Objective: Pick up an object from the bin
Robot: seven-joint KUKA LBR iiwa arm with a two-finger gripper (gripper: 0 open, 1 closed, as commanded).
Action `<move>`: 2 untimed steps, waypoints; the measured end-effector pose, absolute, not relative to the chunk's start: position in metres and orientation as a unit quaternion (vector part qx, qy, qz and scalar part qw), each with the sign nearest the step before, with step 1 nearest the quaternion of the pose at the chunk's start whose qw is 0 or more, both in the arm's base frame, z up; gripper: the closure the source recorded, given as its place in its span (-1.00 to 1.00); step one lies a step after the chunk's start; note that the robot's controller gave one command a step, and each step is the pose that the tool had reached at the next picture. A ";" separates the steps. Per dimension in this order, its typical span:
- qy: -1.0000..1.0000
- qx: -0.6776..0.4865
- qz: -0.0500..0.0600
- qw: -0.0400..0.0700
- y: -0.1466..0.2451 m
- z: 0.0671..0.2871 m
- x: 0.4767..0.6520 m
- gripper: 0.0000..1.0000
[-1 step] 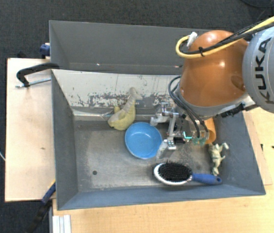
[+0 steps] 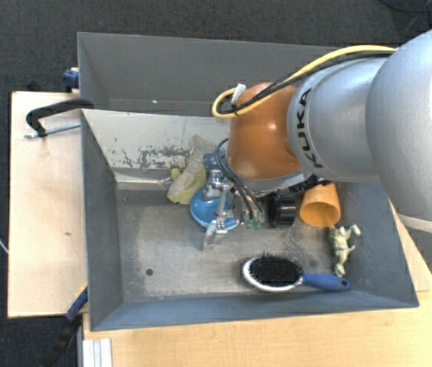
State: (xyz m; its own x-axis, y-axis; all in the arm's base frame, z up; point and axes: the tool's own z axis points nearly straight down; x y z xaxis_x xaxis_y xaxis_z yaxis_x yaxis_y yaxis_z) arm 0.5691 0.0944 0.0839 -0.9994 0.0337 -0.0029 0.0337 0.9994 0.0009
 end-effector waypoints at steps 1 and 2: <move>0.990 0.143 0.002 0.003 0.106 0.101 0.578 -1.00; 0.988 0.154 0.002 0.002 0.131 0.103 0.581 -1.00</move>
Offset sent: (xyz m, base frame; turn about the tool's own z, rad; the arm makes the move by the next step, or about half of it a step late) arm 0.0074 0.0096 0.0161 0.2552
